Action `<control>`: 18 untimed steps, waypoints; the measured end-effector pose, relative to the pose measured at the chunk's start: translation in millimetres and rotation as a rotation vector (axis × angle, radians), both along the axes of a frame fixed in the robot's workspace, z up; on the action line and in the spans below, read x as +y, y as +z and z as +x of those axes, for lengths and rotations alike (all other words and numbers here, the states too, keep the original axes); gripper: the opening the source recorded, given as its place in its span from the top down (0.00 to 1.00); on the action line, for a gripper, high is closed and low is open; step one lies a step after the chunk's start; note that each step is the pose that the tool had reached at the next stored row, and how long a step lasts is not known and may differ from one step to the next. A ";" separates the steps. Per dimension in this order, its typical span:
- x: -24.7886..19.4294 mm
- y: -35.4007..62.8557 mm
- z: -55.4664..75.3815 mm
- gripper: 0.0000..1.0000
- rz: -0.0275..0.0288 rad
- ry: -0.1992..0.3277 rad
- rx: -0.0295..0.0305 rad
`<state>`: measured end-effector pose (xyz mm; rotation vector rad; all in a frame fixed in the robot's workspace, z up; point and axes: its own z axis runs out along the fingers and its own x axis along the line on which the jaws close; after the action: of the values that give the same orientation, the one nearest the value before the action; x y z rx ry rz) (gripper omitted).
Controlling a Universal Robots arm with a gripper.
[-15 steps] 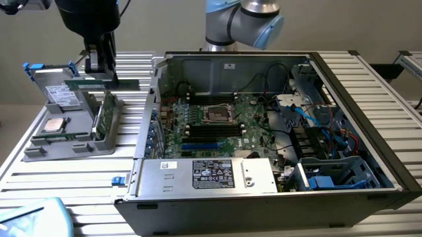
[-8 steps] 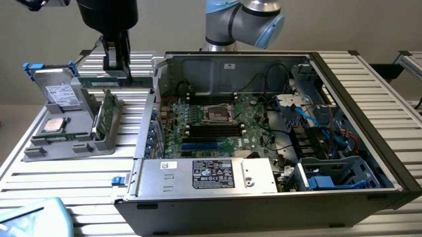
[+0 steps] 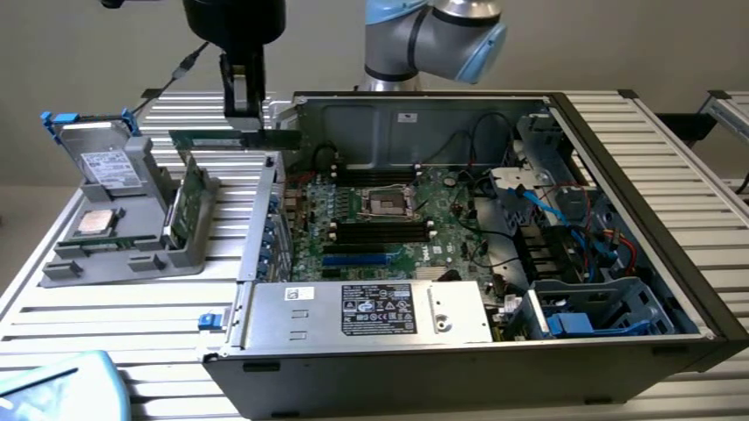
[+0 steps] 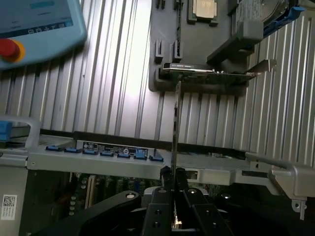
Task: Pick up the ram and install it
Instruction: 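Pick up the ram and move it above insertion slot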
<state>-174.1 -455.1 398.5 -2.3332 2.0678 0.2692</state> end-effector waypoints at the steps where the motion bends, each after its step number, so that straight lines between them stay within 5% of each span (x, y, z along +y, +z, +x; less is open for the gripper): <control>1: -0.2 1.0 4.3 0.87 0.0015 0.000 0.0001; 9: -1.7 11.1 40.3 0.87 0.0139 0.000 0.0014; 18: -2.8 15.9 81.3 0.87 0.0406 0.000 0.0014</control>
<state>-92.8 -457.8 414.3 -2.3111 2.0426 0.3099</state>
